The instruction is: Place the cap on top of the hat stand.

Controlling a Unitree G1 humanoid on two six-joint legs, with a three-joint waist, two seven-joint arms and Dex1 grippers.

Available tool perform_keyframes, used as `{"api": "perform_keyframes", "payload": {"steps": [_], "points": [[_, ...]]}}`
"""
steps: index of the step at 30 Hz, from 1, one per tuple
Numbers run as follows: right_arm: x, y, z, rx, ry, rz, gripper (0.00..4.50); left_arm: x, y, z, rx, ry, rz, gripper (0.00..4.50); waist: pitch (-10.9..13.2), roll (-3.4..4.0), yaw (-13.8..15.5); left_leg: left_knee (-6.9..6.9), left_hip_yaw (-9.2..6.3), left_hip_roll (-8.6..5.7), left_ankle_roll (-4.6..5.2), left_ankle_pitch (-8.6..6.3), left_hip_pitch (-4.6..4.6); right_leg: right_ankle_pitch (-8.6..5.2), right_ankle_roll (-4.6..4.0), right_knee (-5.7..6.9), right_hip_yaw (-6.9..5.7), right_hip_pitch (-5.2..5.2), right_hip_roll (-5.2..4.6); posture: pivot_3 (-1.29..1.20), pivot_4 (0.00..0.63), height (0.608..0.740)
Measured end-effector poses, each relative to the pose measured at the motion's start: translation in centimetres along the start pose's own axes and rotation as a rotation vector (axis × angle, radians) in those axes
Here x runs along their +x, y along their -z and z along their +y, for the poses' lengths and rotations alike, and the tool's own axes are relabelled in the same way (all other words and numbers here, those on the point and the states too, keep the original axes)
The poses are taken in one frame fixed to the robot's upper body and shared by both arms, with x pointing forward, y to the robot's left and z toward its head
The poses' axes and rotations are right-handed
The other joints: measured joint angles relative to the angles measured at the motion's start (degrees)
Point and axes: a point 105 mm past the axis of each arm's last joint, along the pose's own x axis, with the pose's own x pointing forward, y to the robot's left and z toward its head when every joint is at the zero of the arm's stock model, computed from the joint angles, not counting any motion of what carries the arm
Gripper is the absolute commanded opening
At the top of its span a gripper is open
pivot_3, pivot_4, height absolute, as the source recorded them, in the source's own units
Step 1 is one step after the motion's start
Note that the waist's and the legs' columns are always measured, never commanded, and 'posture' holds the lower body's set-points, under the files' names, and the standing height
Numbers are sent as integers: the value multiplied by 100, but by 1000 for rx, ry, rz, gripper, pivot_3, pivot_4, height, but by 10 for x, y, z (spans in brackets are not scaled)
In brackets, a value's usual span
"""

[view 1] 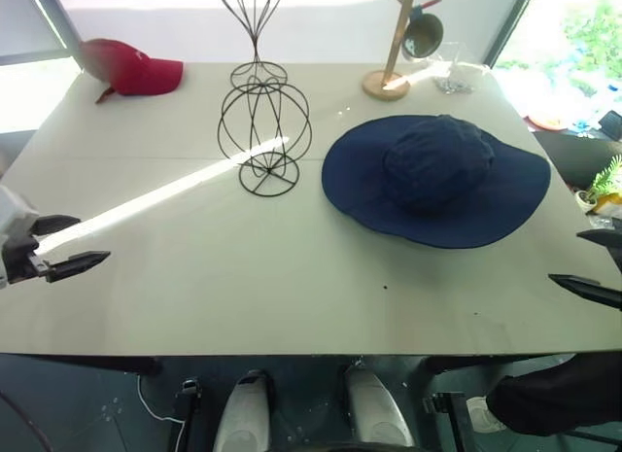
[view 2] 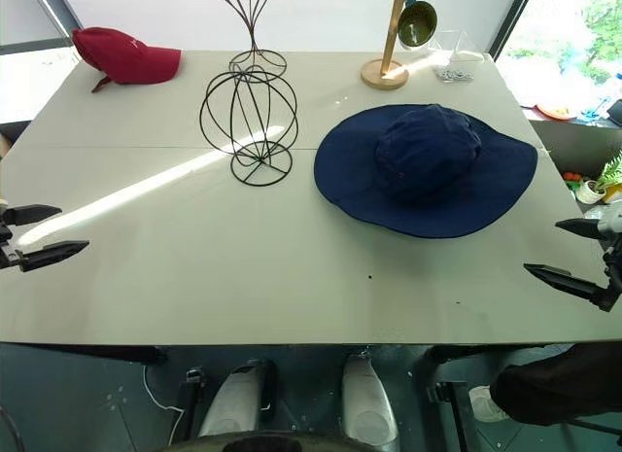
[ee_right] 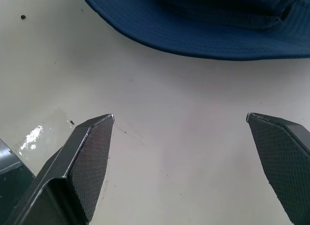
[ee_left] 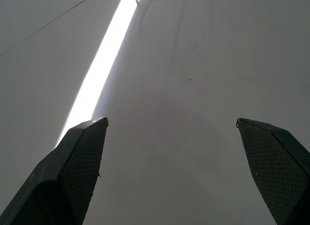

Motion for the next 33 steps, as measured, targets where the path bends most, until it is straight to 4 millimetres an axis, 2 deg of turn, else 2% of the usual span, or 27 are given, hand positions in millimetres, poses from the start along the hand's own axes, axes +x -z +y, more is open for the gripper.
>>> {"api": "perform_keyframes", "payload": {"steps": [6, 13, 16, 19, 21, 25, 29, 31, 33], "points": [[1, 2, 1, 1, 2, -1, 4500, 0, -3, 2, 9, -7, -10, 4451, 0, 0, 10, -1, -1, 1, 0, 0, 0, 1, -2, 0, 1, 1, 3, 0, 150, 739], [1, 2, 0, -18, 19, 1, 4500, 3, -20, 7, 18, -18, -54, 4451, -1, 0, 6, 1, -3, 3, 1, 1, 1, 1, 0, 11, 1, 1, 9, 0, 150, 739], [0, -1, -3, -19, 35, 2, 4500, 8, -33, 3, 13, 19, -86, 4451, -1, 0, 6, 5, -5, 5, 1, 1, 2, 1, 0, 17, 1, 2, 12, 0, 150, 739], [-3, -9, -3, -49, 52, 1, 4500, 18, -50, -14, 44, 112, -117, 4451, -1, 1, 8, 3, -6, 5, 1, 1, 2, 0, 2, 21, 1, 2, 14, 0, 150, 739], [-5, -22, 1, -128, 59, 4, 4500, 27, -63, -33, 76, 220, -131, 4451, -1, 2, 14, 5, -12, 5, 1, 1, 2, -4, 9, 30, 1, 1, 17, 0, 150, 739], [-3, -53, 19, -332, 77, 15, 4500, 46, -93, -76, 142, 468, -176, 4451, -2, 1, 23, 12, -22, 6, 0, 2, 2, -5, 11, 44, 1, 2, 26, 0, 150, 739], [5, -74, 38, -436, 114, -4, 4500, 59, -111, -101, 191, 616, -213, 4451, -2, 0, 16, 31, -27, 5, 0, 3, 2, -9, 16, 67, 1, 2, 28, 0, 150, 739], [12, -77, 45, -488, 153, 3, 4500, 65, -121, -109, 201, 673, -236, 4451, -4, -3, 19, 39, -29, 5, 1, 3, 0, -11, 18, 76, 1, 2, 29, 0, 150, 739], [24, -71, 52, -534, 173, 39, 4500, 70, -131, -117, 212, 719, -262, 4451, -5, -5, 26, 54, -31, 4, 1, 3, -4, -13, 19, 82, 1, 2, 30, 0, 150, 739]]}}
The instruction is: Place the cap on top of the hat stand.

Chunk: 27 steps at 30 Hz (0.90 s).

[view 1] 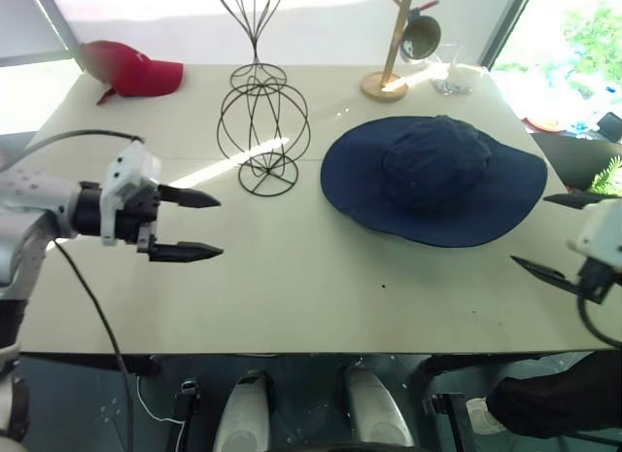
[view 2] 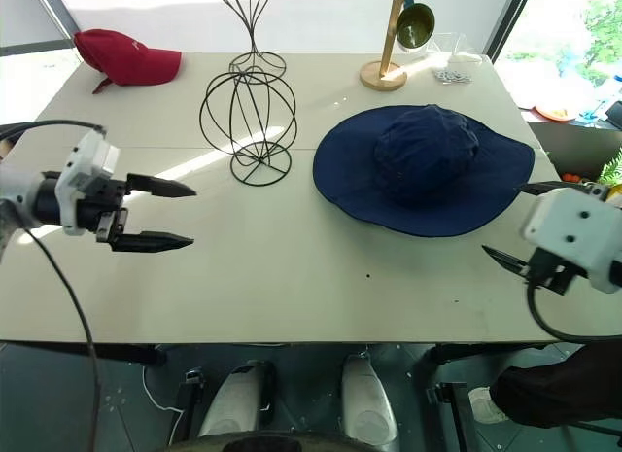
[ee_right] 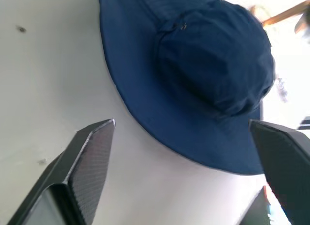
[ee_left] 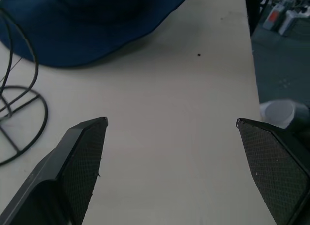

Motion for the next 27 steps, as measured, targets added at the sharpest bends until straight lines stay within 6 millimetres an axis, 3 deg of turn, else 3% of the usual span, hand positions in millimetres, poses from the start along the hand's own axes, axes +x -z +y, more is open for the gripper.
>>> {"api": "perform_keyframes", "payload": {"steps": [6, 13, 23, 25, 27], "points": [[30, 6, 33, -112, 22, 46, 4500, 16, -6, -2, 17, 72, -22, 4451, -2, -3, -19, 30, -2, -1, 2, -2, -9, 0, -1, 7, 2, 1, 0, 0, 150, 739], [66, 4, 35, -210, 92, 24, 4500, 17, -12, 0, 19, 72, -29, 4451, -2, -7, -10, 36, -3, -1, 3, -2, -9, 0, -1, 9, 2, 5, -1, 0, 150, 739], [125, 18, 46, -202, 98, 18, 4500, 20, -13, 1, 18, 47, -34, 4451, -2, -7, -11, 36, -4, -1, 3, -1, -9, 0, 0, 13, 2, 5, 1, 0, 150, 739], [132, 21, 42, -183, 114, 24, 3696, 20, -14, 1, 25, 42, -34, 4500, -3, -7, -13, 36, -5, -1, 4, -1, -9, 1, 0, 13, 2, 6, 1, 0, 150, 739], [137, 24, 44, -178, 105, 30, 2620, 20, -15, 2, 26, 34, -35, 4500, -3, -7, -7, 36, -6, -1, 4, -1, -9, 0, 0, 15, 2, 6, 2, 0, 150, 739]]}}
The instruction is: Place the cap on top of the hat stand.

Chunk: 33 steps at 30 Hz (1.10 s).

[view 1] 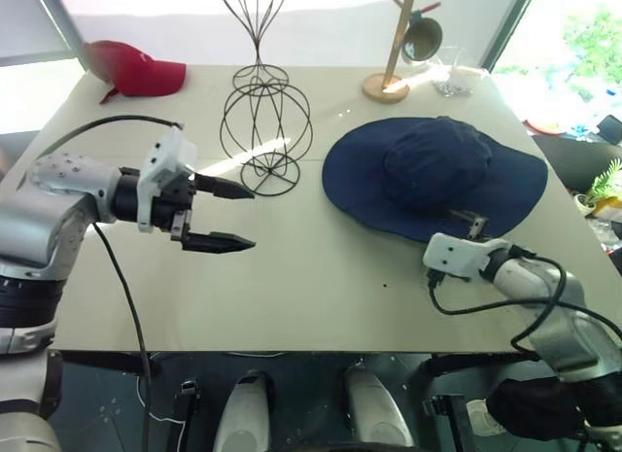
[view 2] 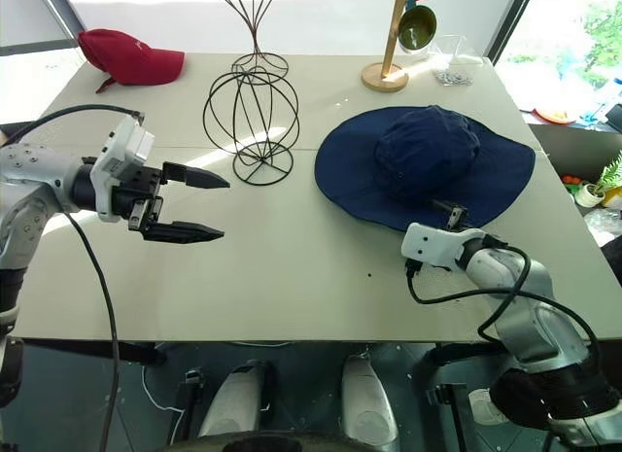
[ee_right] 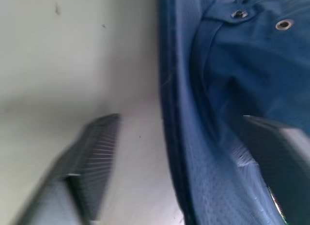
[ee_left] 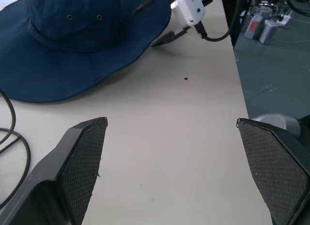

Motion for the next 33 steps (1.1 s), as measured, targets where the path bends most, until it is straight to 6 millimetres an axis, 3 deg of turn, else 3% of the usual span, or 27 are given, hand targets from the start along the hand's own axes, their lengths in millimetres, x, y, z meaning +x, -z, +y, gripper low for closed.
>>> {"api": "perform_keyframes", "payload": {"steps": [5, 9, 13, 16, 19, 22, 28, 33], "points": [[6, 2, 0, 17, 5, -1, 81, 1, 2, -1, -10, -15, 3, 4500, 0, 0, -7, -1, 0, 0, 0, 0, 1, 0, 1, 2, 0, 0, 1, 0, 150, 739], [8, -2, 1, 49, 3, -16, 81, 1, 2, -3, -14, -24, -8, 4500, 0, 0, -7, 0, -1, 0, 0, 0, 1, 0, 1, 2, 0, 0, 1, 0, 150, 739], [8, -10, 0, 255, 4, -50, 81, -2, 0, -2, -10, -50, -16, 4500, 0, 0, -5, -1, -4, 1, 0, 0, 1, 1, 2, 5, 0, 0, 2, 0, 150, 739], [5, -23, -13, 404, 15, -110, 81, -4, 0, -1, -28, -74, -27, 4500, 1, 2, -13, -1, -4, 1, 0, 0, 1, 1, 2, 6, 0, 0, 2, 0, 150, 739], [0, -32, -44, 492, 72, -169, 81, -11, -4, 3, -39, -125, -53, 4500, 2, 3, -8, 0, -5, 1, 0, 0, 1, 1, 2, 6, 0, 0, 3, 0, 150, 739], [-8, -43, -92, 519, 173, -244, 81, -19, -9, 6, -49, -182, -88, 4500, 3, 5, -9, -2, -6, 2, 0, 0, 2, 2, 3, 7, -1, 0, 3, 0, 150, 739], [-21, -83, -154, 335, 234, -374, 81, -50, -19, 11, -57, -340, -118, 4500, 9, 14, -30, -9, -6, 3, 1, -1, 2, 1, 3, 7, -2, -6, 4, 0, 150, 739], [-13, -120, -188, 187, 236, -468, 81, -83, -23, 15, -77, -505, -160, 4500, 12, 18, -99, -12, -5, 4, 2, -1, 2, 1, 2, 7, -3, -9, 4, 0, 150, 739]]}}
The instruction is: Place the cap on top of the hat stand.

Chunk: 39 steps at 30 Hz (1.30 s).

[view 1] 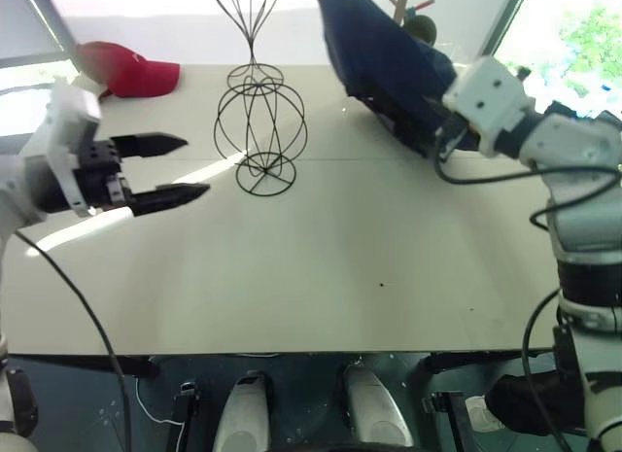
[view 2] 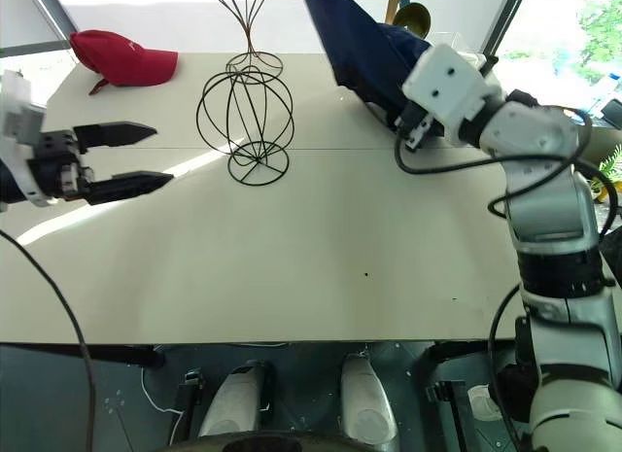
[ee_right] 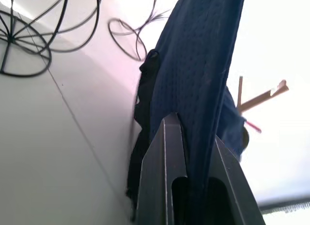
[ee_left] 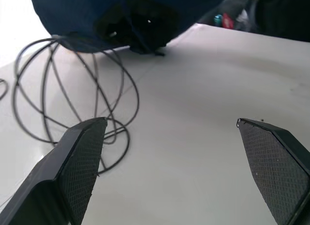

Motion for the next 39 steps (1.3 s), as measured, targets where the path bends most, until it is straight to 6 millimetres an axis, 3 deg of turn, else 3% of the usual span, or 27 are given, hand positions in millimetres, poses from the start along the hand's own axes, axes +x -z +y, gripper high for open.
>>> {"api": "perform_keyframes", "payload": {"steps": [7, 11, 15, 21, 26, 31, 35, 39], "points": [[59, -61, -18, -114, -16, -192, 81, -32, 4, 10, -23, -156, -4, 4500, 3, 5, -94, -23, 1, 3, 0, 0, 0, 11, 19, 5, -2, -13, 0, 0, 150, 739], [78, -89, -6, -155, -45, -296, 81, -42, 7, 9, -25, -208, 4, 4500, 3, 4, -82, -46, 1, 3, -1, 1, 0, 13, 21, 4, -4, -20, -1, 0, 150, 739], [89, -111, 18, -219, -80, -391, 81, -53, 6, 5, -21, -258, 8, 4500, 3, 4, -92, -61, 1, 3, -10, 6, 0, 14, 20, 6, -4, -30, -1, 0, 150, 739], [93, -114, 28, -282, -56, -430, 81, -62, 7, 3, -31, -299, 12, 4500, 3, 4, -78, -66, 0, 2, -31, 18, 4, 15, 15, 7, -5, -29, -2, 0, 150, 739], [115, -108, 31, -254, -19, -376, 81, -63, 6, 3, -35, -303, 3, 4500, 4, 5, -150, -76, -1, 3, -39, 23, 7, 15, 14, 11, -5, -33, 0, 0, 150, 739], [126, -126, 24, -295, 52, -399, 81, -64, 1, 6, -19, -317, -1, 4500, 3, 5, -258, -92, -2, 3, -40, 23, 5, 16, 15, 9, -5, -39, -1, 0, 150, 739], [129, -123, 28, -294, 52, -402, 81, -64, 1, 7, -18, -322, 0, 4500, 4, 5, -317, -95, -4, 3, -40, 23, 5, 16, 15, 10, -6, -40, 0, 0, 150, 739], [124, -143, 46, -455, 60, -522, 81, -74, 3, 9, -37, -361, 1, 4500, 4, 6, -418, -97, -5, 3, -40, 23, 4, 16, 15, 12, -5, -47, 1, 0, 150, 739]]}}
